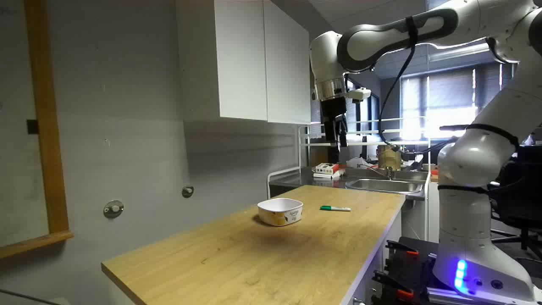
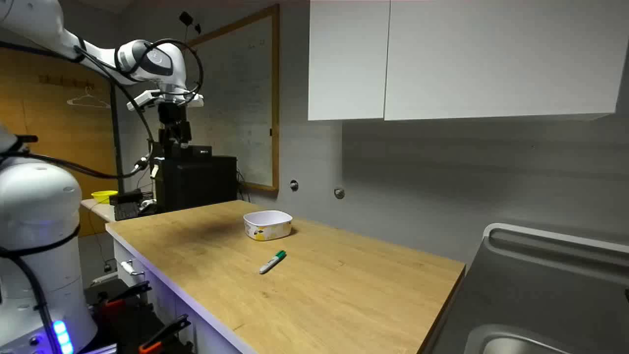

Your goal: Put the marker into the container.

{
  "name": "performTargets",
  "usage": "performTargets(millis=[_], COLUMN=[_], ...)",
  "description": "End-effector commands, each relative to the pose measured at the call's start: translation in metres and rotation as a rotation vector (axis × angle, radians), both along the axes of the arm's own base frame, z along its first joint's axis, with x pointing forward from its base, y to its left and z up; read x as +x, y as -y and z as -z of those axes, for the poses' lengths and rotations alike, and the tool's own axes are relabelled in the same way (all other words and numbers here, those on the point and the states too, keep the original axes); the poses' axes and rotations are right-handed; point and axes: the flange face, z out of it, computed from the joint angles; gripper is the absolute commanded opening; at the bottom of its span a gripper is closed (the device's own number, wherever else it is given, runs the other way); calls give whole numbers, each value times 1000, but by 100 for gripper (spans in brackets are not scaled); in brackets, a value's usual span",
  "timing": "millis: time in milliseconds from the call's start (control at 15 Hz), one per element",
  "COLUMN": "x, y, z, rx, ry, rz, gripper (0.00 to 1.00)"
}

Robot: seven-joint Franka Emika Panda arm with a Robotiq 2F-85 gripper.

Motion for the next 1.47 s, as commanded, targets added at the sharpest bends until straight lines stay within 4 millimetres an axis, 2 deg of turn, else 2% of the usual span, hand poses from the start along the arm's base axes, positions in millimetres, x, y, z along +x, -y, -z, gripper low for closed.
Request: performTargets(millis=[0,467,667,800,933,1267,1400], x=[0,0,13,26,43,79,90], y=[0,0,10,28,57,148,178], z=[-1,-1,-1,2,11,45,57], rx=[0,0,27,42,77,152,177], ry=[-1,-1,-16,-26,-54,-123,-138], rz=[0,0,-17,-11,9,83,118], gripper=[100,100,100,100,100,100,100])
